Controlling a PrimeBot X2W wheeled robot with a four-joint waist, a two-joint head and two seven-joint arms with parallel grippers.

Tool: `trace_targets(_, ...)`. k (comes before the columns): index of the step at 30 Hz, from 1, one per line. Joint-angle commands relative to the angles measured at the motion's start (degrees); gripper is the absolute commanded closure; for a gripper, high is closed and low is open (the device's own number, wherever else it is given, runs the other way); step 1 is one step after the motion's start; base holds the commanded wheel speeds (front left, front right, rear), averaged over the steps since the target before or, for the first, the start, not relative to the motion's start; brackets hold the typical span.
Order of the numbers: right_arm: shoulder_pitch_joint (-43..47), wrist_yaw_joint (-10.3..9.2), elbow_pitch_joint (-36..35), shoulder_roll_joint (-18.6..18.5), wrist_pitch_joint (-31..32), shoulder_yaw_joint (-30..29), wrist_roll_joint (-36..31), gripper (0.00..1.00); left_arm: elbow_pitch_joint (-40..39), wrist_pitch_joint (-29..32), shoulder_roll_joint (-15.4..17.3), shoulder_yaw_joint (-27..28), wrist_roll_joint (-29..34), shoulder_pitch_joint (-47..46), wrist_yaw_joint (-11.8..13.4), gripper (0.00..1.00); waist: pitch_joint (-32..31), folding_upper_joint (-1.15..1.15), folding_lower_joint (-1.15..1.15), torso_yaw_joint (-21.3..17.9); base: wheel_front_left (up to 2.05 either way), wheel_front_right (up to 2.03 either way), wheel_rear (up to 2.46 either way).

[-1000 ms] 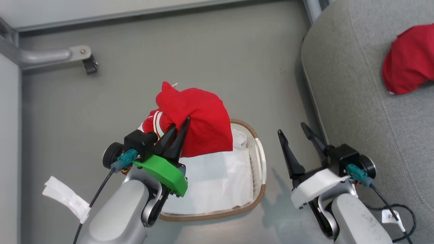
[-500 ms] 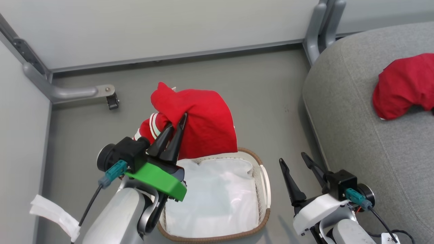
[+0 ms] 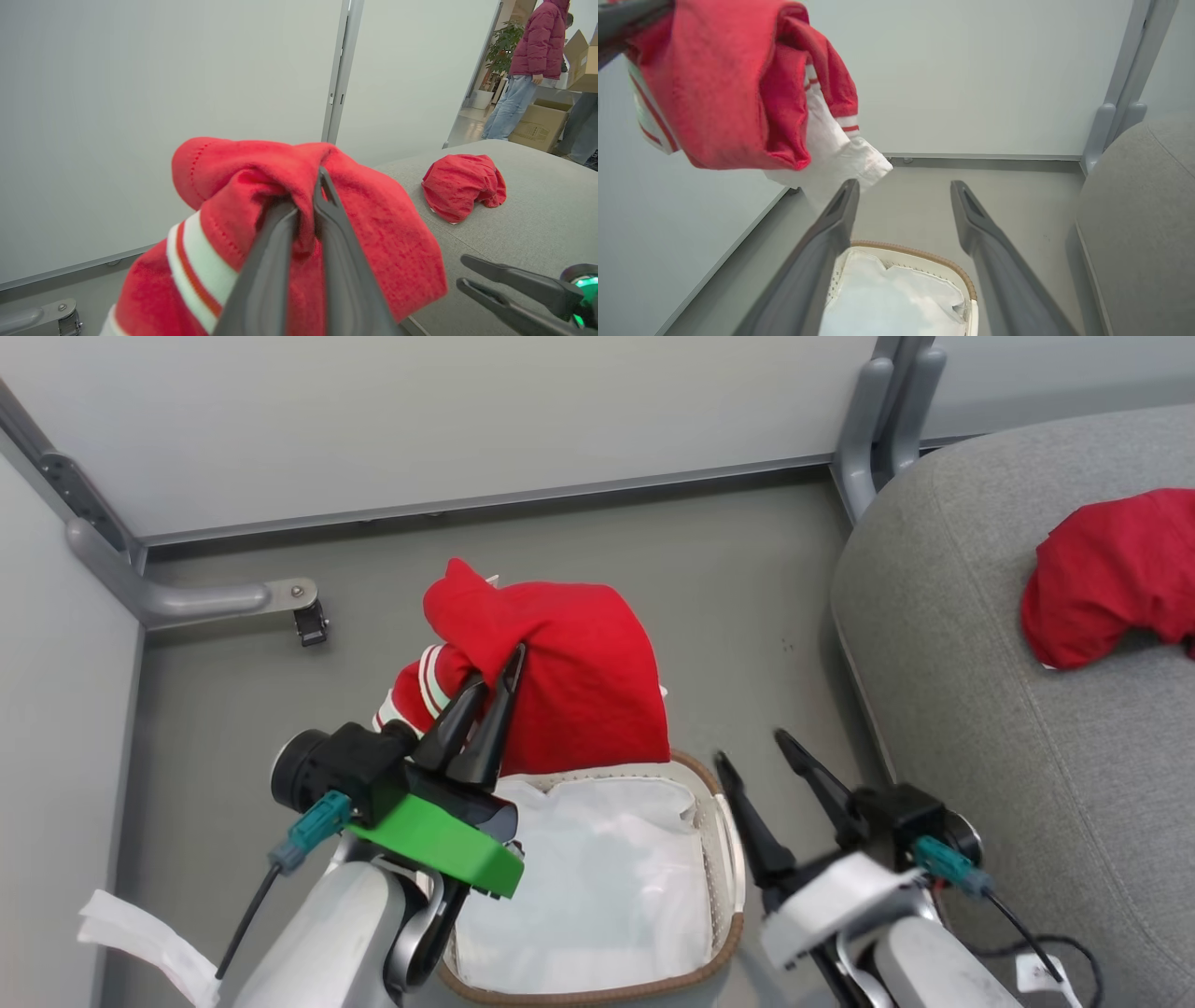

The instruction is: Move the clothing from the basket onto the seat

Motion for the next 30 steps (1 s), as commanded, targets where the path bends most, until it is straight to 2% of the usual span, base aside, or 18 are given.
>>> trace_targets(1, -1.5, -0.06, -0.4, -0.2, 0.0, 1.9, 1.2, 0.0, -0.5, 0.0, -0.3, -0.4, 0.7, 0.3, -0.1, 1.0, 0.2, 0.0, 0.0, 0.2, 0.0, 0.0, 0.0)
trace_targets(6, -7.2, -0.07, -1.7, -0.6, 0.0, 8.6, 5.1, 0.0, -1.1, 0.0, -0.9, -2.1, 0.7, -0.2, -0.1, 1.0, 0.5, 0.0, 0.0, 1.2, 0.0, 0.0, 0.0)
trace_targets(10, -10.5, -0.07, -1.6, -1.7, 0.0, 11.1, 7.0, 0.0, -1.4, 0.0, -1.3, -3.1, 0.6, -1.1, -0.1, 1.0, 0.6, 0.0, 0.0, 2.0, 0.0, 0.0, 0.0)
trace_targets(21, -15.0, -0.06, 3.4, -1.6, 0.0, 13.4, 9.5, 0.0, -2.9, 0.0, -1.6, -7.3, -0.4, -2.4, -0.1, 1.0, 1.0, 0.0, 0.0, 4.2, 0.0, 0.0, 0.0)
trace_targets(30, -18.1, -0.06, 6.4, -1.9, 0.0, 15.8, 10.3, 0.0, -4.4, 0.0, -1.3, -13.0, -3.3, -3.8, -0.1, 1.0, 1.1, 0.0, 0.0, 6.4, 0.0, 0.0, 0.0)
